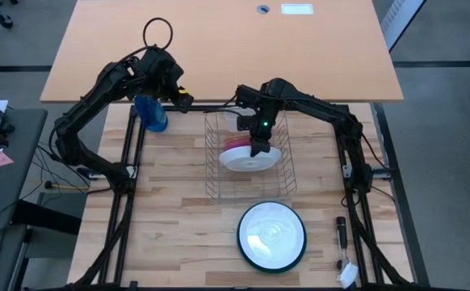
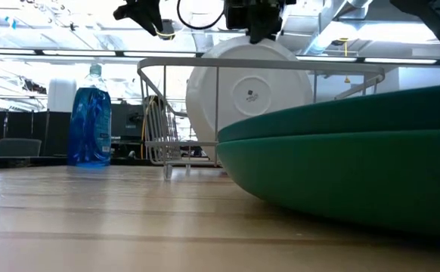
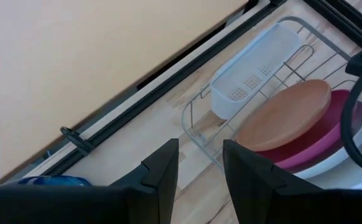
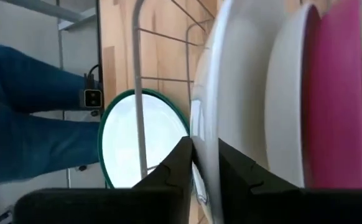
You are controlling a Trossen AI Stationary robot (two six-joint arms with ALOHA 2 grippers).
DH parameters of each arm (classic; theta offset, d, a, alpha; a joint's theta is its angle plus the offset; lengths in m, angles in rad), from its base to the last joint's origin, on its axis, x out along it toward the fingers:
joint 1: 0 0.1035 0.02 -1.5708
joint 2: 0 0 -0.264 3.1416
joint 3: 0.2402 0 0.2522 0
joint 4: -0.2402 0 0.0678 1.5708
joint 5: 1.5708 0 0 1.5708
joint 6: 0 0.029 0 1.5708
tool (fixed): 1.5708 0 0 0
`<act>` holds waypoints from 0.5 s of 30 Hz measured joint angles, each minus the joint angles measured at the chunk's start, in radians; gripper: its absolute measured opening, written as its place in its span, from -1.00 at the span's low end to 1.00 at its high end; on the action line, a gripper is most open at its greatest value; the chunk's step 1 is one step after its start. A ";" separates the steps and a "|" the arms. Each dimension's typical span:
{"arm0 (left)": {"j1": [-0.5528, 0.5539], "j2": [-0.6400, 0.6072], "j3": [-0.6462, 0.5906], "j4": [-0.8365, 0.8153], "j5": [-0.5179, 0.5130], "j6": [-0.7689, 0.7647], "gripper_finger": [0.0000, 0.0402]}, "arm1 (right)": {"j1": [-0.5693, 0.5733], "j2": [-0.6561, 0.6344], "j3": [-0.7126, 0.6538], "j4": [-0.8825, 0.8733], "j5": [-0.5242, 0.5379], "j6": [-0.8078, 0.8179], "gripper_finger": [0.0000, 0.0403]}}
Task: Sort dishes
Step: Put the white plate in the dish rack
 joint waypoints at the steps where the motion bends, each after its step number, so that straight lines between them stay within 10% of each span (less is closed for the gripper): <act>1: 0.000 0.000 0.000 0.000 0.000 0.000 -0.41 | 0.000 0.000 0.000 -0.002 0.002 0.010 -0.68; 15: 0.000 0.000 0.000 0.002 0.003 -0.006 -0.41 | 0.004 -0.017 0.034 -0.012 0.015 0.142 -0.01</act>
